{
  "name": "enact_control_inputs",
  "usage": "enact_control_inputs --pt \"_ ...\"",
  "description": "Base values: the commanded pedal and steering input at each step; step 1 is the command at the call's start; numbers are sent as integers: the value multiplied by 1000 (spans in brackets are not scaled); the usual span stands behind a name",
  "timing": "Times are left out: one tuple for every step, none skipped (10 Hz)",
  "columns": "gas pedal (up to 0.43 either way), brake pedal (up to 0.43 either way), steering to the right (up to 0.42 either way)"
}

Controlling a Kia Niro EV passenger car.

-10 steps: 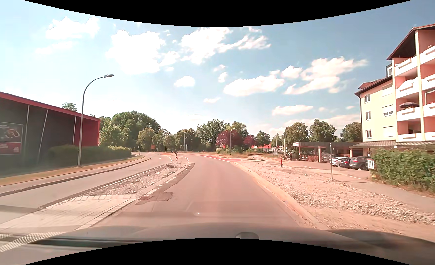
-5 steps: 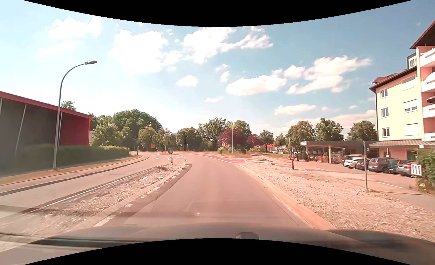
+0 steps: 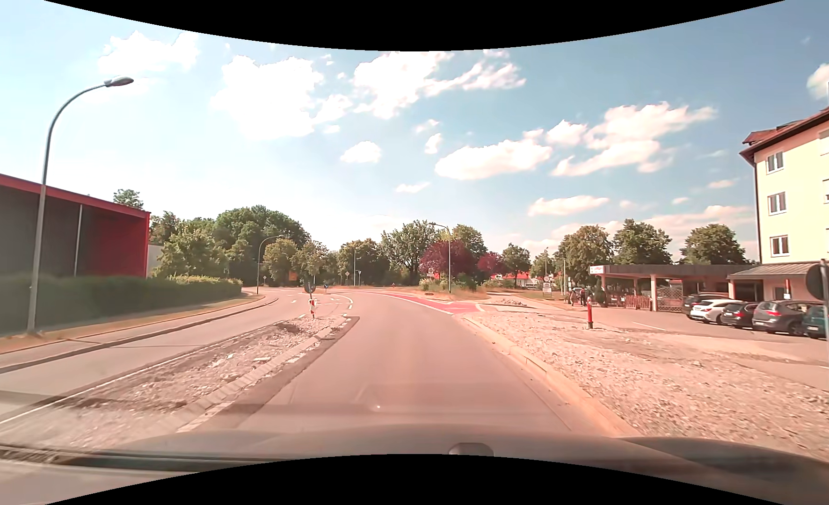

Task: Follow the waypoints while adhering to traffic rules and regulations

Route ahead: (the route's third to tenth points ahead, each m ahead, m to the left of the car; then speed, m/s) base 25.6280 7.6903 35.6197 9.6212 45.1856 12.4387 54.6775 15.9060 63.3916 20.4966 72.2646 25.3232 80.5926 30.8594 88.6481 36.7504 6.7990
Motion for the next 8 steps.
enact_control_inputs --pt "220 0 -22" --pt "209 0 -22" --pt "209 0 -23" --pt "209 0 -24" --pt "209 0 -25" --pt "209 0 -26" --pt "209 0 -26" --pt "209 0 -27"
